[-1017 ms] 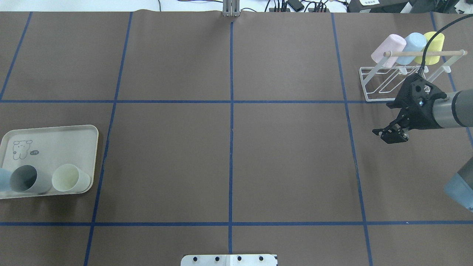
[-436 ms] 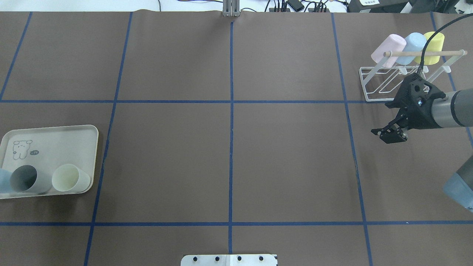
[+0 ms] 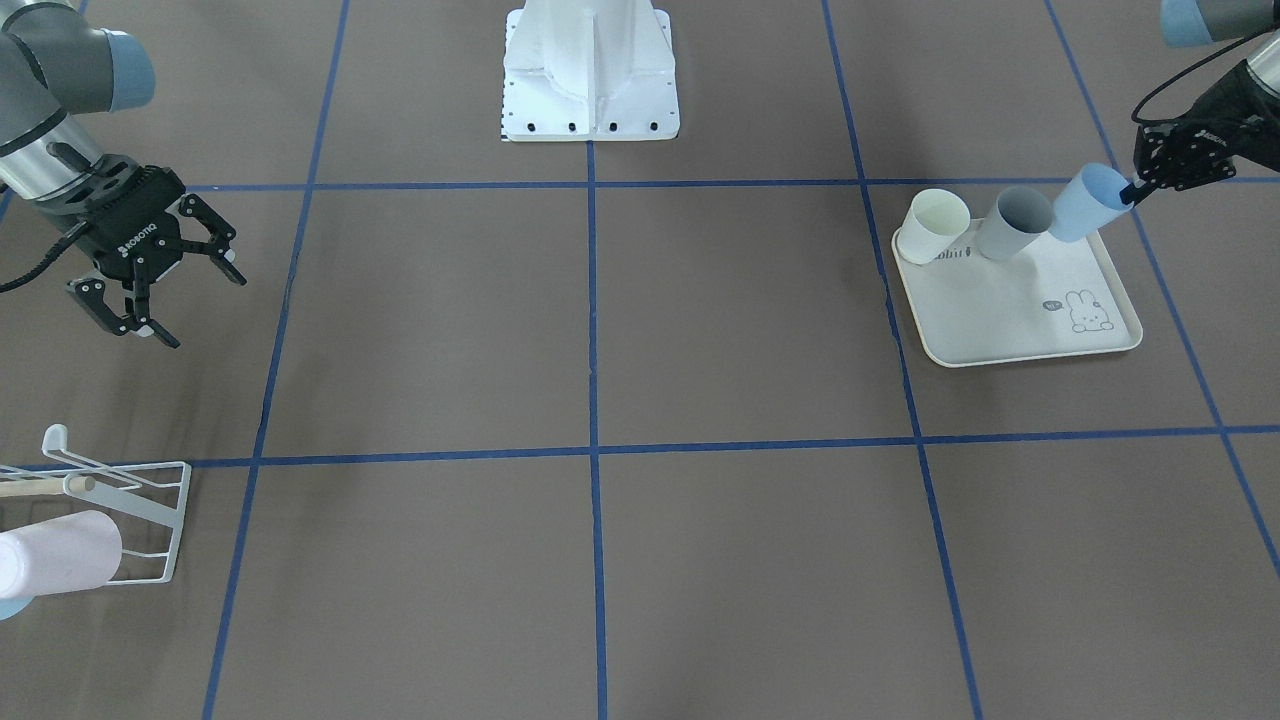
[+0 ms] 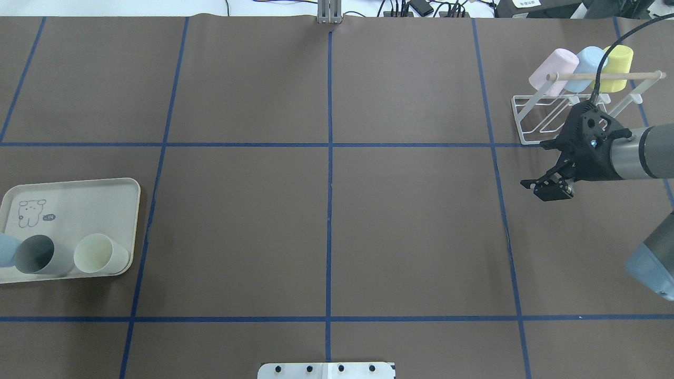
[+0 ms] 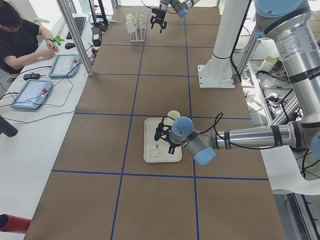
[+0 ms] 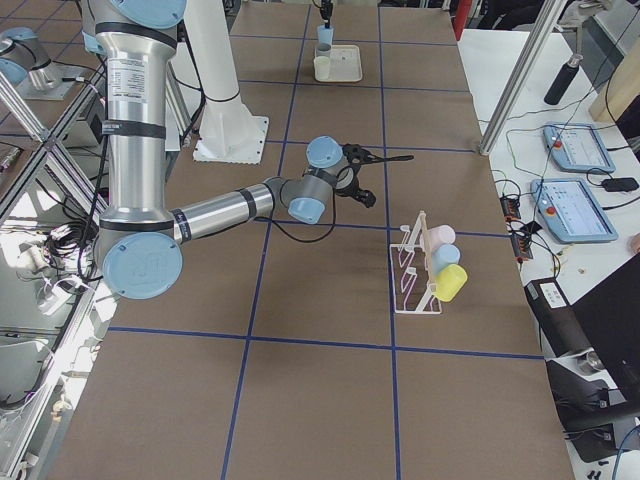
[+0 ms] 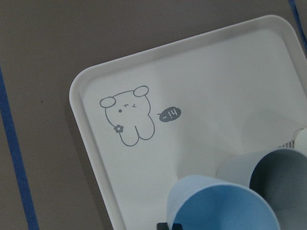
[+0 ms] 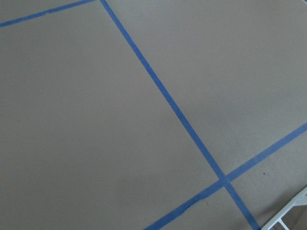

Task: Transfer IKEA cup to right arm and place on rack

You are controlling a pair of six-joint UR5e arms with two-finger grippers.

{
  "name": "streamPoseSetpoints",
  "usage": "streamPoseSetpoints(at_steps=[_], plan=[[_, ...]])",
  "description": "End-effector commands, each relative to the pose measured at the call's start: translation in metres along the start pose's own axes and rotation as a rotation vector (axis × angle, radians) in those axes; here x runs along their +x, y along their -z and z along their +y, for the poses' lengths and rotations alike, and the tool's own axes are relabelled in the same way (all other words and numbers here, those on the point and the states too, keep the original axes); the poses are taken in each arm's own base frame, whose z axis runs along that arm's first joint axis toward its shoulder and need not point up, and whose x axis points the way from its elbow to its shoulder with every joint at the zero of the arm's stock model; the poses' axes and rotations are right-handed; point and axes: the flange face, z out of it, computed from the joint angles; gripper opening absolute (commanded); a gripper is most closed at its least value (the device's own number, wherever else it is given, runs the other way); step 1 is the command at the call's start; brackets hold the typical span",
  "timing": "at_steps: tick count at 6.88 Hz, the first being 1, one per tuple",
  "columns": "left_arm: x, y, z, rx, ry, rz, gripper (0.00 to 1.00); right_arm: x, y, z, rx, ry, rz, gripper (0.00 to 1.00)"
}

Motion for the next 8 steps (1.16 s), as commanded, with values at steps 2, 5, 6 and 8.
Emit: streamPoseSetpoints(at_steps=[2,5,6,8], plan=[[0.028,0.063,-0.071,0.073,0.104,0.03,0.0,-0.014,-0.014,-0.027,0.044,0.033,-0.036,1.0],[0.121,0.133,-0.192,0.108,0.175,0.008,0.0,-0.05,-0.039,-0.075,0.091,0.043,-0.108,1.0],[0.144,0.139,-0.213,0.101,0.176,0.051,0.0,-0.064,-0.054,-0.099,0.112,0.055,-0.139,1.0],[0.227,0.124,-0.242,0.019,0.24,0.193,0.0,-0.092,-0.063,-0.141,0.162,0.072,-0.189,1.0]])
